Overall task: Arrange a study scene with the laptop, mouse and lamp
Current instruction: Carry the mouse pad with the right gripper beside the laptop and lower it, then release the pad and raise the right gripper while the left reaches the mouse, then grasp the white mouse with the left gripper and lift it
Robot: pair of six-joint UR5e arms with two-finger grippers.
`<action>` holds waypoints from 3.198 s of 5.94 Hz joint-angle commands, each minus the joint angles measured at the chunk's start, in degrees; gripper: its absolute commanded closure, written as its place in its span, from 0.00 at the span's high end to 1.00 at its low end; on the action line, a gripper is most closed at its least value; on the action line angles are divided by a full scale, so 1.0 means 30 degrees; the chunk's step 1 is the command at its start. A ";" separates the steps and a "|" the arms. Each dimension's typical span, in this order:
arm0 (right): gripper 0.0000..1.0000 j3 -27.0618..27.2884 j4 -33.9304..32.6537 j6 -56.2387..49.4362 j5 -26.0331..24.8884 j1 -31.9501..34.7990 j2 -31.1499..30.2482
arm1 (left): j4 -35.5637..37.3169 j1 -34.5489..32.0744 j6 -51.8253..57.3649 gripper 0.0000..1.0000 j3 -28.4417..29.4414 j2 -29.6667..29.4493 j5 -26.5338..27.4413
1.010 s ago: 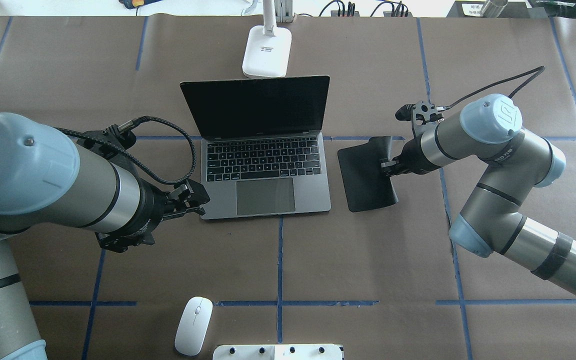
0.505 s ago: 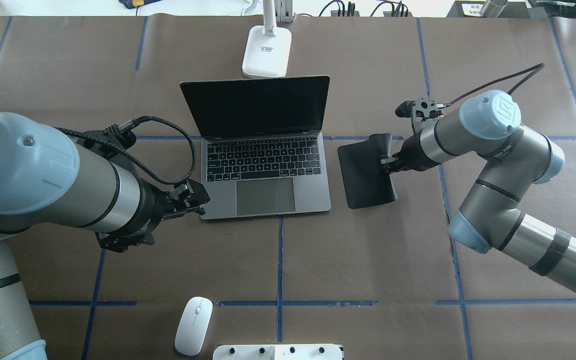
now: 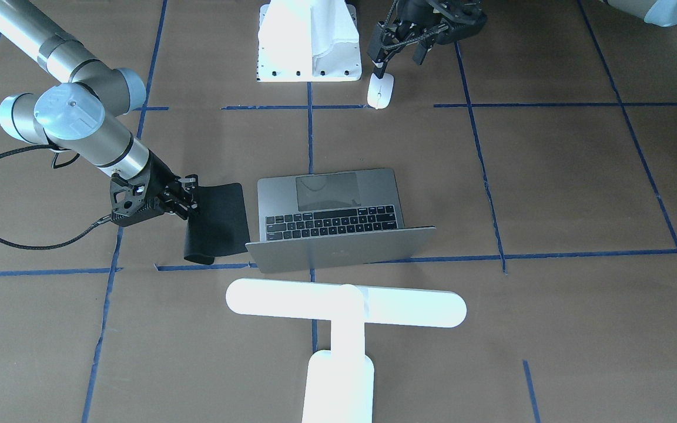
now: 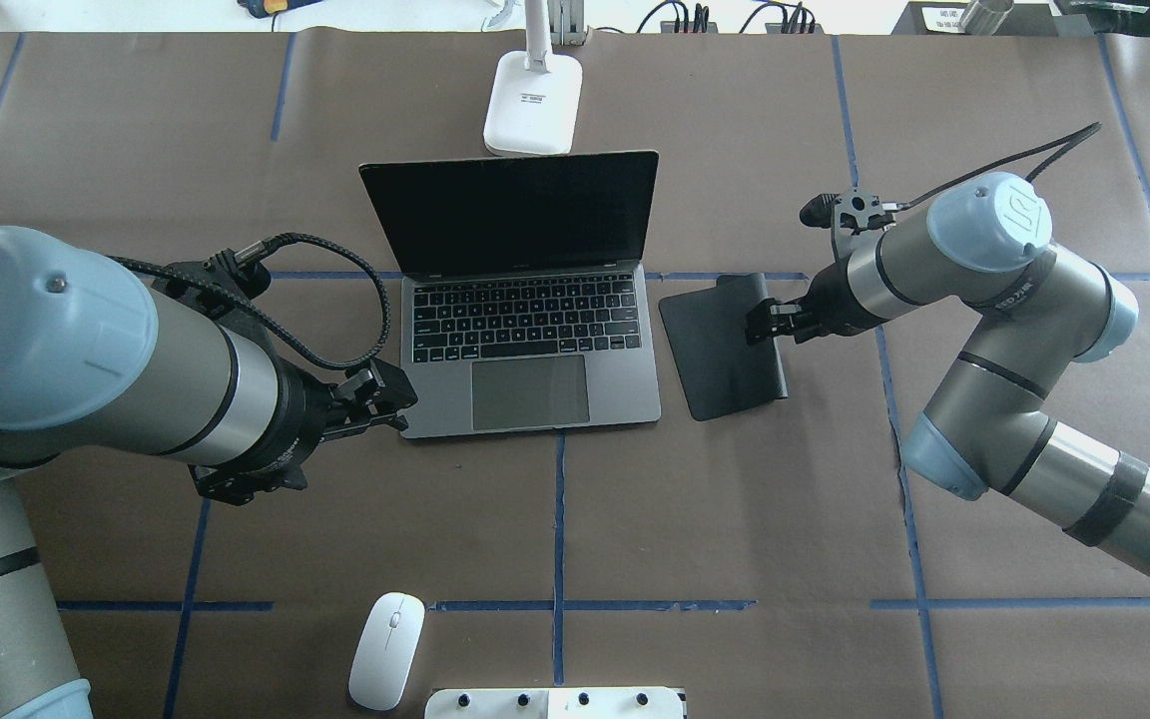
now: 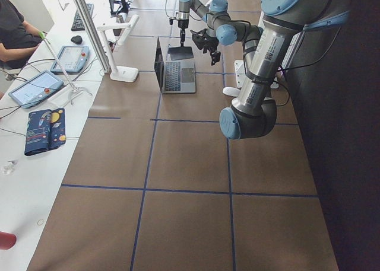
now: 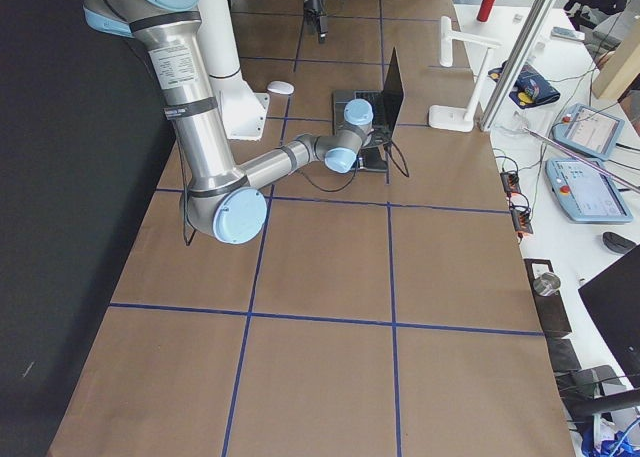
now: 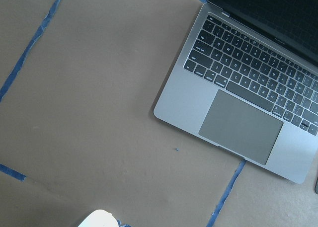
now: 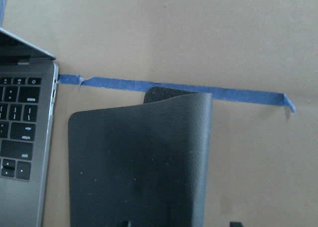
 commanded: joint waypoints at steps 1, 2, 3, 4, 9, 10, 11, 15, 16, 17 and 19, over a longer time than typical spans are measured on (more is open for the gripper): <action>1.00 0.0530 -0.1404 0.0346 0.0856 0.0897 -0.0008 | 0.0032 0.0710 0.0767 1.00 -0.0009 0.0195 0.0000; 1.00 0.1608 -0.3476 0.0317 0.0919 0.1511 -0.0008 | -0.0083 0.1035 0.1876 1.00 -0.0067 0.0806 -0.0029; 1.00 0.2808 -0.5701 -0.0002 0.0948 0.2387 -0.0124 | -0.0055 0.1299 0.3570 1.00 -0.0039 0.0986 -0.0029; 1.00 0.3777 -0.7666 -0.1310 0.0948 0.3121 -0.0154 | -0.0490 0.2143 0.5443 1.00 -0.0010 0.2061 -0.0029; 1.00 0.4144 -1.2345 -1.1886 0.0949 0.7458 -0.1705 | -0.5432 0.7536 0.5025 1.00 0.2355 0.4620 0.4708; 1.00 0.3733 -1.2345 -1.2857 0.0948 0.7958 -0.1736 | -0.7389 0.8035 0.4268 1.00 0.3872 0.4591 0.5732; 1.00 0.3613 -1.2316 -1.3273 0.0948 0.8311 -0.1910 | -0.8742 0.8388 0.4261 1.00 0.4728 0.4591 0.6148; 1.00 0.3612 -1.2345 -1.3306 0.0948 0.8344 -0.1970 | -0.8756 0.8509 0.4378 1.00 0.5440 0.4416 0.6036; 1.00 0.3612 -1.2345 -1.3306 0.0948 0.8344 -0.1971 | -0.8756 0.8509 0.4407 1.00 0.5353 0.4415 0.6006; 1.00 0.3582 -1.2345 -1.3306 0.0948 0.8344 -0.2000 | -0.8727 0.8509 0.4407 0.96 0.5236 0.4357 0.5977; 1.00 0.3495 -1.2345 -1.3306 0.0948 0.8344 -0.1971 | -0.8668 0.8509 0.4407 0.55 0.5351 0.4357 0.5977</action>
